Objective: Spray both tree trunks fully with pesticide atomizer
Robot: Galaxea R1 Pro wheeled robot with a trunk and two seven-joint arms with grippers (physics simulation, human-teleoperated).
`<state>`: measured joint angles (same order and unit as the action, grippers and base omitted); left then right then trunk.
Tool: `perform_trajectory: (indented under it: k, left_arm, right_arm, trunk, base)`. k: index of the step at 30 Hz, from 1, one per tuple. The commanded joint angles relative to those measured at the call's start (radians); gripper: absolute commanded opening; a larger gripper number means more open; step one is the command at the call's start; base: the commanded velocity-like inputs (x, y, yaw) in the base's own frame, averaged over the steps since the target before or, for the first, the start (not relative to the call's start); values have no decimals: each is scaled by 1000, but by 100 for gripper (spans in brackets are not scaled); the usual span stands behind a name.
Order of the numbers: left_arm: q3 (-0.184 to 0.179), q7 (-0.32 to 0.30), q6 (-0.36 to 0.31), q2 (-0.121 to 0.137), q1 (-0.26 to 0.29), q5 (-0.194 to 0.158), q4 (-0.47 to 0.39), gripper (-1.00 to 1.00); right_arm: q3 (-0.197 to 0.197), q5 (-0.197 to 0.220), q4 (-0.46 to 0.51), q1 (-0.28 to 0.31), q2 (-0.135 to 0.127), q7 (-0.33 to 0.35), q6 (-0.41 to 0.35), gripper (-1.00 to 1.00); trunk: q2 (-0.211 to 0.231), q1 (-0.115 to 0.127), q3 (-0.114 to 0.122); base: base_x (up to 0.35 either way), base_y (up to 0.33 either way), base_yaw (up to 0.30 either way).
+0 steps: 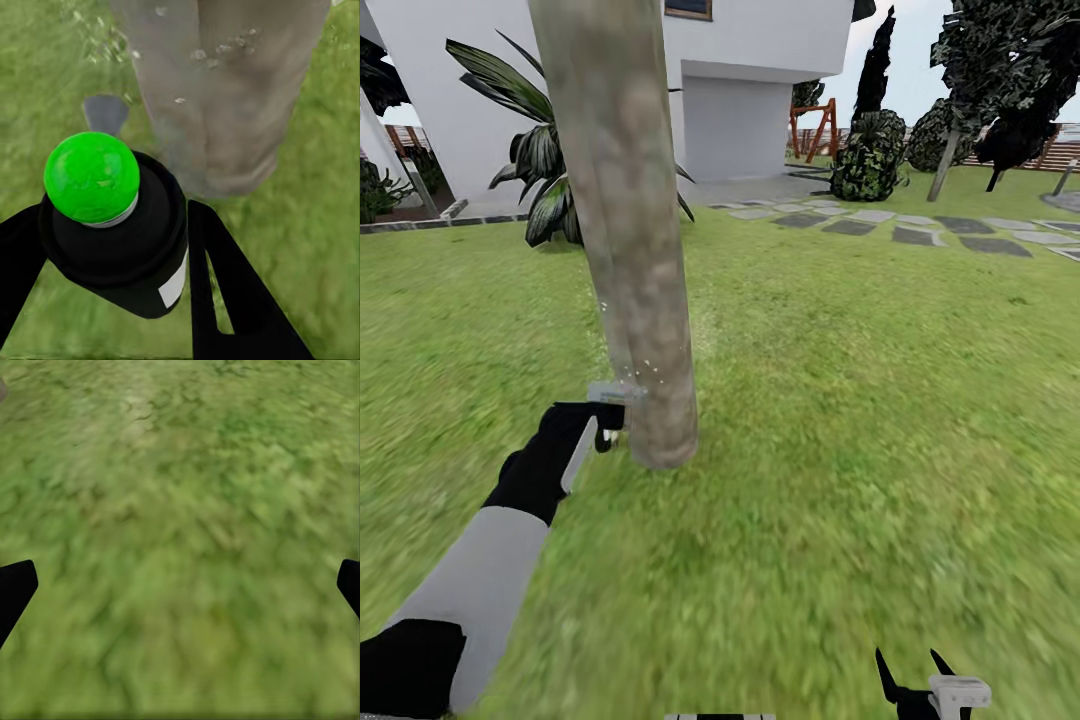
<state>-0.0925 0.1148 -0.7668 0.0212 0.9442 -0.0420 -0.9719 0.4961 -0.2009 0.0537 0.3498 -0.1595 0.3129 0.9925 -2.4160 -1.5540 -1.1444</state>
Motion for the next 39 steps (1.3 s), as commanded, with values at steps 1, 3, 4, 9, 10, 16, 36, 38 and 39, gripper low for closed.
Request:
perform_trajectory:
  k: [1, 3, 4, 9, 10, 16, 36, 38, 39]
  left_arm:
    - [1, 3, -6, -7, 4, -14, -3, -100]
    - [-20, 6, -132, -102, 7, 4, -99, -100]
    - [-21, 6, -143, -107, 7, 7, -120, -100]
    - [-11, 3, -225, -24, 7, 10, -219, -100]
    - [-10, 1, -227, -1, 7, 8, -222, -100]
    - [-33, -1, -231, -67, 7, 4, -257, -100]
    - [49, -8, -246, -61, 20, -13, -394, -100]
    - [84, -47, -247, -21, 45, -13, -393, -100]
    - [84, -56, -247, -22, 46, -13, -394, -100]
  right_arm:
    - [0, 0, 0, 0, 0, 0, 0, 100]
    - [-1, 0, 0, 0, 0, 0, 0, 100]
    - [-1, 0, 0, 0, 0, 0, 0, 100]
    - [-1, 0, 0, -2, 0, 0, 0, 100]
    - [-1, 0, 0, -3, 0, 0, 0, 100]
    - [-1, 0, 0, -4, 0, 0, 0, 100]
    - [-1, 0, 0, -5, 0, 0, -1, 100]
    - [0, 0, 1, -5, 0, 0, -1, 100]
    - [0, 0, 1, -5, 0, 0, -1, 100]
  trunk:
    - [0, 0, 0]
    - [0, 0, 0]
    - [0, 0, 0]
    - [0, 0, 0]
    - [0, 0, 0]
    - [0, 0, 0]
    - [0, 0, 0]
    - [0, 0, 0]
    - [0, 0, 0]
  base:
    - [0, 0, 0]
    - [0, 0, 0]
    - [0, 0, 0]
    - [0, 0, 0]
    - [0, 0, 0]
    - [0, 0, 0]
    - [0, 0, 0]
    - [0, 0, 0]
    - [0, 0, 0]
